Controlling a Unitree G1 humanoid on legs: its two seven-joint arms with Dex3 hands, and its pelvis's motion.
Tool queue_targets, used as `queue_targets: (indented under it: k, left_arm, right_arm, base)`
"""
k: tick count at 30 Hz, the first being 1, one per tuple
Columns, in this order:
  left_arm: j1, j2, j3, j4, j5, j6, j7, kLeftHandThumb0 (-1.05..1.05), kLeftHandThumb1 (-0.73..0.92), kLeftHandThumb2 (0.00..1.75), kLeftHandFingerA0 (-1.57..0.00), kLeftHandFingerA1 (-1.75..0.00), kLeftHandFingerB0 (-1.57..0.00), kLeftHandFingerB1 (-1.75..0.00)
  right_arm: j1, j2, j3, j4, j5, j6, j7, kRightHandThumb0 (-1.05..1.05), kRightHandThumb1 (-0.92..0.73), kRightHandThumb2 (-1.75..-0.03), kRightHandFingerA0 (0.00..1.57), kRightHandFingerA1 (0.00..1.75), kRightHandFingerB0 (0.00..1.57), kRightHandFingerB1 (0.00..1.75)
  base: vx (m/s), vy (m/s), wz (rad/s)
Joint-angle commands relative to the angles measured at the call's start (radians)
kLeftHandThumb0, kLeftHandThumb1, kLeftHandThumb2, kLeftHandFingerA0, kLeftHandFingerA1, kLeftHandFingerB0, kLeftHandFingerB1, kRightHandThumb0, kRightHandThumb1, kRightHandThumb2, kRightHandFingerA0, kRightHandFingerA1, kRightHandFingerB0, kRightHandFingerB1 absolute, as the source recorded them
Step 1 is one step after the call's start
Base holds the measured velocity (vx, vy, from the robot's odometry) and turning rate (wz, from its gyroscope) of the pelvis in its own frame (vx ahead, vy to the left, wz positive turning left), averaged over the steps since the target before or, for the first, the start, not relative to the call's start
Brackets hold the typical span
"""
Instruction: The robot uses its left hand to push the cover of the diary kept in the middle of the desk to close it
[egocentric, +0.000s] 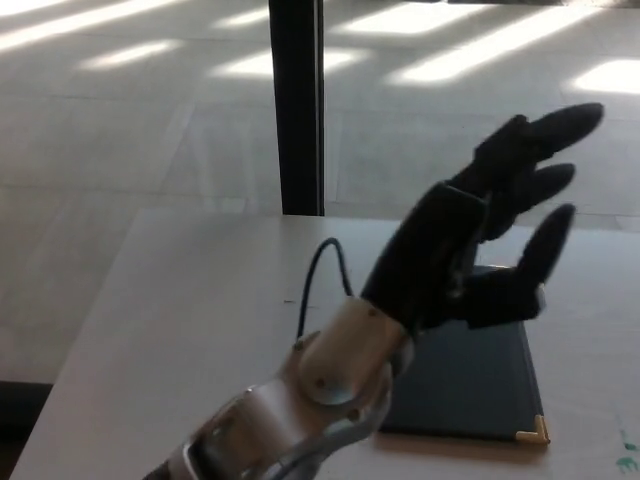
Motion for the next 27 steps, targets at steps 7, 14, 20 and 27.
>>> queue_targets:
  k: [7,14,20,27]
  left_arm:
    - [0.557,0.347,0.673,0.099,-0.07,-0.095,-0.148,-0.79,0.92,0.87,-0.17,-0.45,-0.14,-0.41]
    - [0.682,0.4,0.854,0.373,-0.085,-0.18,-0.219,-0.95,0.92,0.75,-0.18,-0.58,-0.18,-0.45]
    - [0.712,0.369,1.017,0.567,-0.12,-0.207,-0.18,-0.92,0.92,0.77,-0.17,-0.54,-0.18,-0.41]
    - [0.734,0.338,1.179,0.751,-0.137,-0.24,-0.124,-0.95,0.78,0.97,-0.15,-0.6,-0.18,-0.52]
  right_arm:
    - [-0.007,-0.01,-0.032,0.003,0.054,0.057,-0.011,-0.7,-0.92,-0.68,0.63,0.73,0.56,0.48]
    - [-0.021,-0.017,-0.036,0.03,0.054,0.041,-0.001,-0.69,-0.92,-0.68,0.64,0.73,0.56,0.48]
    - [-0.016,-0.013,-0.035,0.01,0.053,0.056,-0.019,-0.72,-0.91,-0.67,0.67,0.75,0.59,0.49]
    - [-0.008,-0.017,-0.037,-0.001,0.059,0.06,-0.017,-0.71,-0.92,-0.69,0.65,0.78,0.56,0.52]
  base:
    - [0.0,0.0,0.0]
    - [0.0,0.0,0.0]
    - [0.0,0.0,0.0]
    - [0.0,0.0,0.0]
